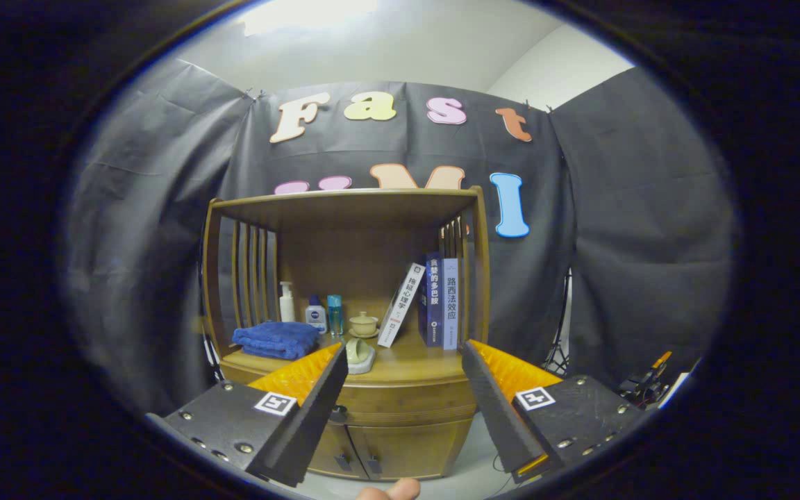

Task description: Pull open the drawer, take out the items inside it, and place them on the countertop above the cabinet.

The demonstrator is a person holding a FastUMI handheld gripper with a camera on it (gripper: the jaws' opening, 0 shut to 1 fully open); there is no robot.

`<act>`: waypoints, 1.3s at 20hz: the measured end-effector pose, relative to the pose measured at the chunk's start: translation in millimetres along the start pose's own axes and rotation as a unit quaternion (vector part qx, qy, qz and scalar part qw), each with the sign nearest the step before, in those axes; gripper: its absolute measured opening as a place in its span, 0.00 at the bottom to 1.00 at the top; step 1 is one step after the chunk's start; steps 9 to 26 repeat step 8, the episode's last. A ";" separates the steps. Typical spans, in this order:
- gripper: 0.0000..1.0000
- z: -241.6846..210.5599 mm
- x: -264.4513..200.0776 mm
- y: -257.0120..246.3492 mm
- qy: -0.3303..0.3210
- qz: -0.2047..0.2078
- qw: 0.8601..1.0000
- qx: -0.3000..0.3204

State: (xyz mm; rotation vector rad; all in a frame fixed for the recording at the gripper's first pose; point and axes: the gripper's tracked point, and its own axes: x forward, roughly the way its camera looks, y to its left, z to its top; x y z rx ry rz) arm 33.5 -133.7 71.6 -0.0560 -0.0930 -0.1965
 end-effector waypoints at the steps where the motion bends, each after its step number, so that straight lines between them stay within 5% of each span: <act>1: 0.99 0.5 -1.4 -1.8 0.000 0.001 1.000 0.001; 26: 0.99 -10.5 0.0 -15.4 0.015 -0.004 1.000 0.009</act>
